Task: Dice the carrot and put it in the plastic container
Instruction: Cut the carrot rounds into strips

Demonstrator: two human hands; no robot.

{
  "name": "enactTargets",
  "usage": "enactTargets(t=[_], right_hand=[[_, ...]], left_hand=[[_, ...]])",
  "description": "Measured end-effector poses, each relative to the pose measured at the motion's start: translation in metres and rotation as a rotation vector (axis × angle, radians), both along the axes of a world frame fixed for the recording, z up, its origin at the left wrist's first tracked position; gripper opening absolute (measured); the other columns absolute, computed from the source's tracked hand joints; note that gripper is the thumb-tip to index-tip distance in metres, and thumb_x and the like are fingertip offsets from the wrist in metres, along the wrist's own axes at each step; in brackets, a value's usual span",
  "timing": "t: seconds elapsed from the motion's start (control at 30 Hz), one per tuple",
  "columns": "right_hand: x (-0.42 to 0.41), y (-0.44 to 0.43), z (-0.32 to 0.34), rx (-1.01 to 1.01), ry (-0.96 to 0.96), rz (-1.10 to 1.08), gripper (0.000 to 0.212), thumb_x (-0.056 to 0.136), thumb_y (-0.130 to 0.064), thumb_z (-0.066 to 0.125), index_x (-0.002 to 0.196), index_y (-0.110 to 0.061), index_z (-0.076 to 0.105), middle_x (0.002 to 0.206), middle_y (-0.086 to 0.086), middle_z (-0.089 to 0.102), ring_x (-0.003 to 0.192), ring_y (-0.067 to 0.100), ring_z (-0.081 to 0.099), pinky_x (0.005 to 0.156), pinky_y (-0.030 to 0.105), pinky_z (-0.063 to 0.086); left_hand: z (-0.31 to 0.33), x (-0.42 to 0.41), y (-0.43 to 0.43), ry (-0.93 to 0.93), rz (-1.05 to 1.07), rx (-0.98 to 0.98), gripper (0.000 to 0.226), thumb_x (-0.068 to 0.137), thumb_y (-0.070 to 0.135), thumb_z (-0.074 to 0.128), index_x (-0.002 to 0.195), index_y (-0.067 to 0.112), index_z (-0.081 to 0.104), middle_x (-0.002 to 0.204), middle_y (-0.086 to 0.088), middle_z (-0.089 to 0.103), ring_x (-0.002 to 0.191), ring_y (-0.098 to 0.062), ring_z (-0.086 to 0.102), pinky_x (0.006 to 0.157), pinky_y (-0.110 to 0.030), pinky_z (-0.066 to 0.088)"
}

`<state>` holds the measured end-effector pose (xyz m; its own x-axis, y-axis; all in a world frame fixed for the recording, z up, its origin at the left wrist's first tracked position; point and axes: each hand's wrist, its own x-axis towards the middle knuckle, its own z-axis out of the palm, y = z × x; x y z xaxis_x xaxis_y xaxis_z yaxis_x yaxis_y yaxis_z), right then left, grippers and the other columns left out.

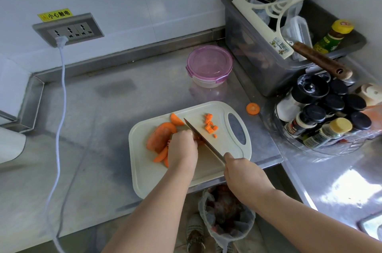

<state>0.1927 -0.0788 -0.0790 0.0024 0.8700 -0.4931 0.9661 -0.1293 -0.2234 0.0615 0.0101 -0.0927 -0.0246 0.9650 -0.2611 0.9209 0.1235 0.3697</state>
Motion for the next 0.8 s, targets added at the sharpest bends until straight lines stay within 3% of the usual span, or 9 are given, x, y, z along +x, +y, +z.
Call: enactTargets(t=[0.2,0.3,0.4,0.5,0.63,0.73,0.77,0.8], right_hand=[[0.004,0.007,-0.001,0.008,0.05,-0.071,0.017,0.098,-0.009,0.04,0.114,-0.015,0.044,0.085,0.004,0.062,0.072,0.024,0.064,0.063,0.037,0.054],[0.012,0.012,0.0,0.048,0.096,-0.106,0.007,0.099,-0.013,0.038,0.101,-0.014,0.044,0.078,0.005,0.058,0.068,0.024,0.059,0.054,0.033,0.046],[0.022,0.017,0.008,0.099,0.179,-0.146,0.019,0.1,-0.02,0.033,0.082,-0.018,0.036,0.064,0.001,0.046,0.055,0.018,0.044,0.045,0.028,0.026],[0.03,0.021,0.015,0.139,0.189,-0.139,0.025,0.099,-0.019,0.035,0.075,-0.021,0.031,0.06,0.0,0.043,0.053,0.019,0.04,0.044,0.029,0.024],[0.039,0.025,0.02,0.165,0.161,-0.143,0.032,0.1,-0.019,0.035,0.069,-0.024,0.027,0.056,-0.002,0.04,0.049,0.017,0.038,0.043,0.029,0.021],[0.046,0.026,0.022,0.161,0.164,-0.159,0.038,0.1,-0.018,0.036,0.066,-0.027,0.02,0.055,-0.002,0.039,0.047,0.016,0.036,0.045,0.031,0.024],[0.048,0.026,0.022,0.155,0.164,-0.166,0.039,0.099,-0.017,0.036,0.066,-0.027,0.019,0.055,-0.002,0.039,0.047,0.016,0.035,0.046,0.033,0.026],[0.049,0.026,0.022,0.15,0.166,-0.174,0.038,0.099,-0.017,0.036,0.066,-0.026,0.02,0.055,-0.001,0.039,0.047,0.016,0.035,0.048,0.034,0.027]], left_hand=[[0.003,0.0,-0.001,-0.072,-0.004,-0.014,0.013,0.092,0.019,0.06,0.095,0.011,0.069,0.092,-0.01,0.07,0.088,-0.028,0.065,0.071,-0.035,0.054],[0.002,-0.001,0.001,-0.191,0.062,-0.033,0.013,0.089,0.018,0.066,0.1,0.012,0.066,0.094,-0.006,0.069,0.091,-0.025,0.065,0.072,-0.036,0.056],[0.006,0.0,0.005,-0.172,0.042,-0.097,0.032,0.086,0.018,0.069,0.116,0.01,0.059,0.106,-0.005,0.068,0.102,-0.022,0.062,0.081,-0.03,0.048],[0.008,0.005,0.009,-0.061,-0.034,-0.158,0.037,0.087,0.019,0.068,0.12,0.009,0.055,0.114,-0.006,0.065,0.108,-0.022,0.06,0.083,-0.028,0.042],[0.01,0.012,0.018,-0.083,-0.026,-0.18,0.029,0.089,0.015,0.065,0.118,0.009,0.059,0.116,-0.009,0.066,0.105,-0.023,0.061,0.083,-0.026,0.042],[0.013,0.023,0.023,-0.164,-0.128,-0.111,0.029,0.095,-0.002,0.051,0.121,-0.014,0.052,0.121,-0.03,0.058,0.079,-0.014,0.064,0.059,-0.005,0.04],[0.013,0.025,0.027,-0.183,-0.142,-0.081,0.028,0.094,-0.003,0.051,0.12,-0.016,0.053,0.12,-0.03,0.059,0.075,-0.009,0.065,0.056,-0.002,0.039],[0.01,0.024,0.029,-0.18,-0.133,-0.074,0.027,0.093,0.0,0.056,0.118,-0.01,0.057,0.118,-0.024,0.063,0.083,-0.008,0.066,0.06,-0.003,0.04]])
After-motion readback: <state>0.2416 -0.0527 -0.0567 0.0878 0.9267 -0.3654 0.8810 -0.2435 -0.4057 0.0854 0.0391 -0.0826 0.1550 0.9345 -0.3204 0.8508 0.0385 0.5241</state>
